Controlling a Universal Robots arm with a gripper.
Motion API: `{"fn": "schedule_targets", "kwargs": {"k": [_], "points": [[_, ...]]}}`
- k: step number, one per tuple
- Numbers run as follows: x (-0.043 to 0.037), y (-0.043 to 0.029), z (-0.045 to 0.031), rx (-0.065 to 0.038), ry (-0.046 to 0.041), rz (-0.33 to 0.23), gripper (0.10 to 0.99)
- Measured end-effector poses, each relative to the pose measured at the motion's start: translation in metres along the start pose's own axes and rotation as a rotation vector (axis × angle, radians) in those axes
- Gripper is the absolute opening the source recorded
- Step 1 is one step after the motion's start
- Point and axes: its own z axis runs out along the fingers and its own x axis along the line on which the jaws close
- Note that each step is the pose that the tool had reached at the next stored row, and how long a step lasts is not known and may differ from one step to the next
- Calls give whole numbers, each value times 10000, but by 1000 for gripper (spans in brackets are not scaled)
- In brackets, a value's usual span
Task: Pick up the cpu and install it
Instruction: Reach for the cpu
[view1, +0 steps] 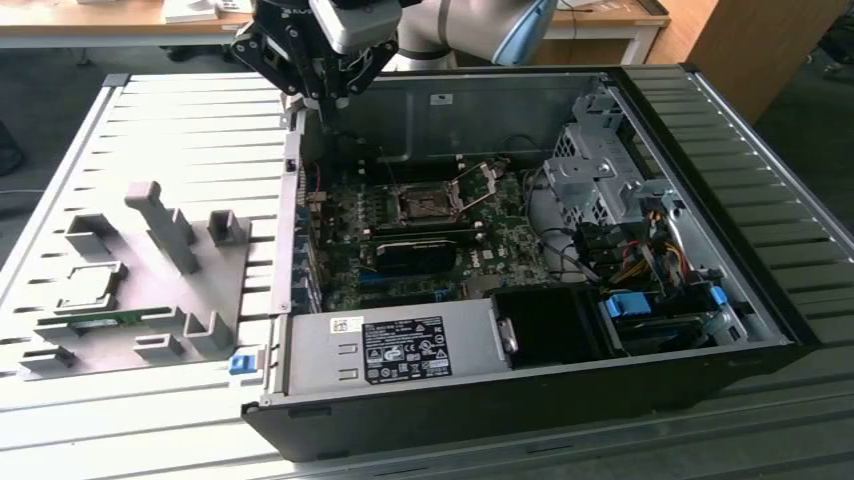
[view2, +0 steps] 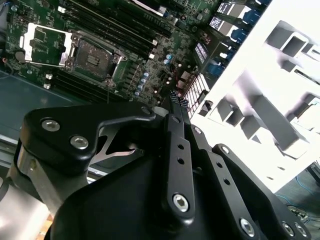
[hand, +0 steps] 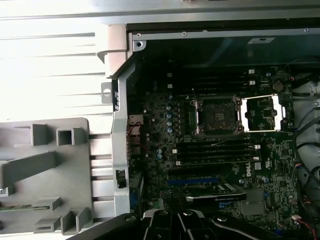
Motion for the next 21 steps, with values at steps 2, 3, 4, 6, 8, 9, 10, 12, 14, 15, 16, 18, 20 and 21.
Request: {"fn": "schedule_targets", "kwargs": {"k": [2,3,4,6,8,9,10,12,14,15,16,18,20,21], "points": [[11,-1,0,0,0,0,106],[16,-1,0,0,0,0,106],[21,-2,0,0,0,0,106],[33,-3,1,-1,-1,0,106],[44,-3,0,0,0,1,106],[50,-4,0,0,0,1,106],[56,-4,0,0,0,1,106],[67,-5,1,-1,-1,0,106],[79,-6,0,0,0,1,106],[84,-7,0,0,0,0,106],[89,-7,1,0,-1,1,106],[100,-8,1,0,-1,1,106],[110,-8,1,0,0,1,106],[115,-9,1,0,0,1,106]]}}
